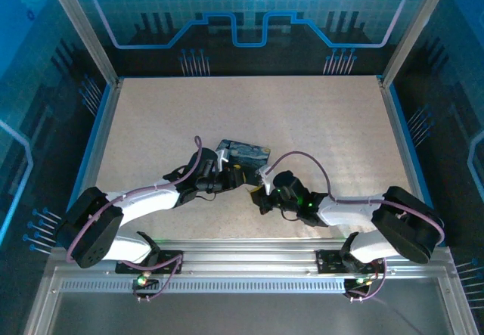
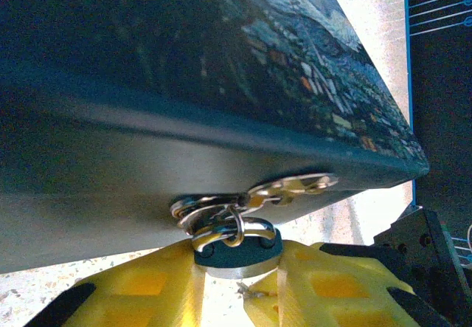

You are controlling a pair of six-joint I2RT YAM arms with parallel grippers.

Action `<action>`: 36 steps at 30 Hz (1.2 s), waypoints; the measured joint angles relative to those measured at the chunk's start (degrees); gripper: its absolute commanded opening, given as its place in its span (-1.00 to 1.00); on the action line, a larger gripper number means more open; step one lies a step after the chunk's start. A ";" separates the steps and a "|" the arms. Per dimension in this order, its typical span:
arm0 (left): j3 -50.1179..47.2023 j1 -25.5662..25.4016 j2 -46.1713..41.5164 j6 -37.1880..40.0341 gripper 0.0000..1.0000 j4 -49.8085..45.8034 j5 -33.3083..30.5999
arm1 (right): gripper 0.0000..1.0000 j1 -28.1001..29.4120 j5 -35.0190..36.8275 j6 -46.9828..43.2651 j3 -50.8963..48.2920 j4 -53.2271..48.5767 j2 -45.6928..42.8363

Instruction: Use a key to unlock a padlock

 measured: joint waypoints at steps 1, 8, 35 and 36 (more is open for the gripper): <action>0.00 0.00 0.00 0.00 -0.40 0.02 0.00 | -1.00 -0.07 0.22 0.00 0.00 0.22 0.09; 0.00 0.00 0.00 0.00 -0.40 0.00 -0.02 | -1.00 -0.83 0.52 -0.04 0.02 1.70 0.31; 0.00 -0.04 0.00 -0.02 -0.39 0.15 -0.02 | -1.00 -1.88 -0.70 -0.52 1.97 2.54 2.23; 0.00 -0.04 0.00 -0.02 -0.39 0.15 -0.04 | -1.00 -1.88 -0.68 -0.52 1.97 2.54 2.23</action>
